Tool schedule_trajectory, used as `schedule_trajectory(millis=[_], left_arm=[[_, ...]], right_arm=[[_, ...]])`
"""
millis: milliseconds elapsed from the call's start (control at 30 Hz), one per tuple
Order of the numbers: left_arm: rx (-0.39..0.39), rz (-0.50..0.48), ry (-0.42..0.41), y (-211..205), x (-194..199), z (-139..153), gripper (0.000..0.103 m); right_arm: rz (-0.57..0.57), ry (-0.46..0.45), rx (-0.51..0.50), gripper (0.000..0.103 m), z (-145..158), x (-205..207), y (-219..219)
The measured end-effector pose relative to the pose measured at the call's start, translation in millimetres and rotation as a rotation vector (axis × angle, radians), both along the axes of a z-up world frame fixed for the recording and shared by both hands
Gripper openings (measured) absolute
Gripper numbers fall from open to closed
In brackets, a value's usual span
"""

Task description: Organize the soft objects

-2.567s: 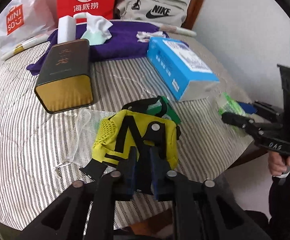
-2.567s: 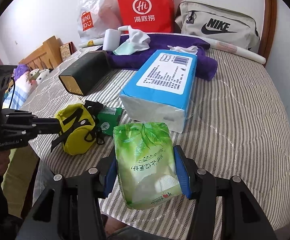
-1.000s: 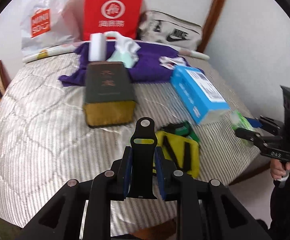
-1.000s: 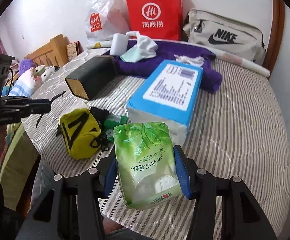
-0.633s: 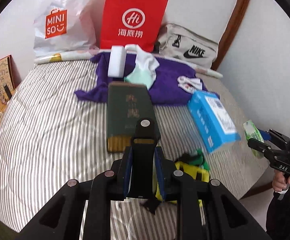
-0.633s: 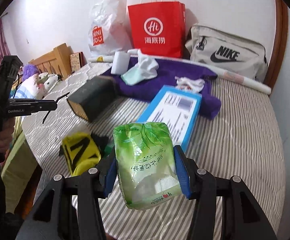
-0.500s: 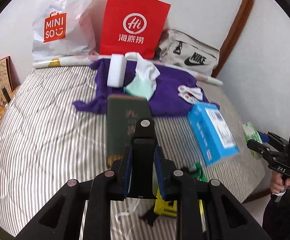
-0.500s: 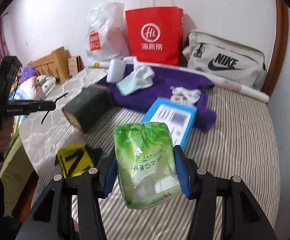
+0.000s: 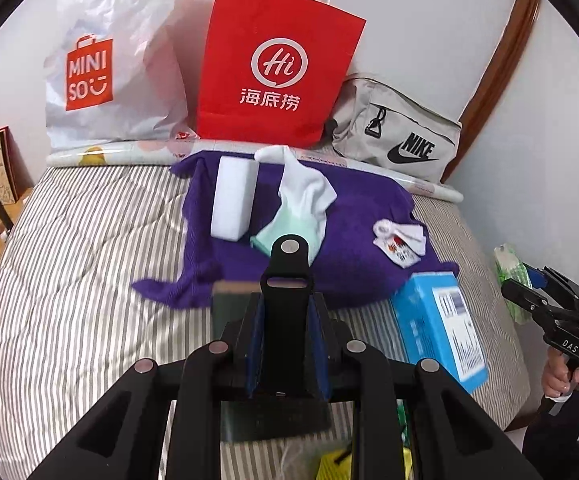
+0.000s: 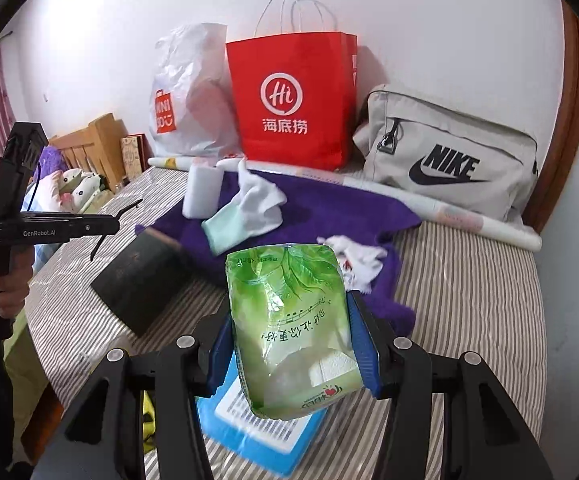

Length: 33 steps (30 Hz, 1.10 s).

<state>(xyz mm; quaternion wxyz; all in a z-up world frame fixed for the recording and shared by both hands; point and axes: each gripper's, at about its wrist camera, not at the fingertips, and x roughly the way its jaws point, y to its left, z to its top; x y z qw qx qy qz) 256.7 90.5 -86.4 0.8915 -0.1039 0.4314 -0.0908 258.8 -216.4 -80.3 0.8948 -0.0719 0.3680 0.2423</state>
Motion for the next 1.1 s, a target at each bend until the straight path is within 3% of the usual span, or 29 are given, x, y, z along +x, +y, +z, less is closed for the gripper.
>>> schedule_trajectory(millis=[333, 633, 1100], left_arm=[[-0.001, 0.001, 0.046, 3.6, 50.9, -14.3, 0.022], [0.013, -0.009, 0.118, 1.6, 99.0, -44.7, 0.022], [0.026, -0.041, 0.151, 1.0, 143.6, -64.6, 0.022]], right_arm=[[-0.016, 0.037, -0.016, 0.052, -16.2, 52.3, 9.0], [-0.031, 0.098, -0.048, 0.053, -43.6, 94.5, 15.0], [-0.027, 0.163, -0.092, 0.054, -77.4, 140.6, 24.3]])
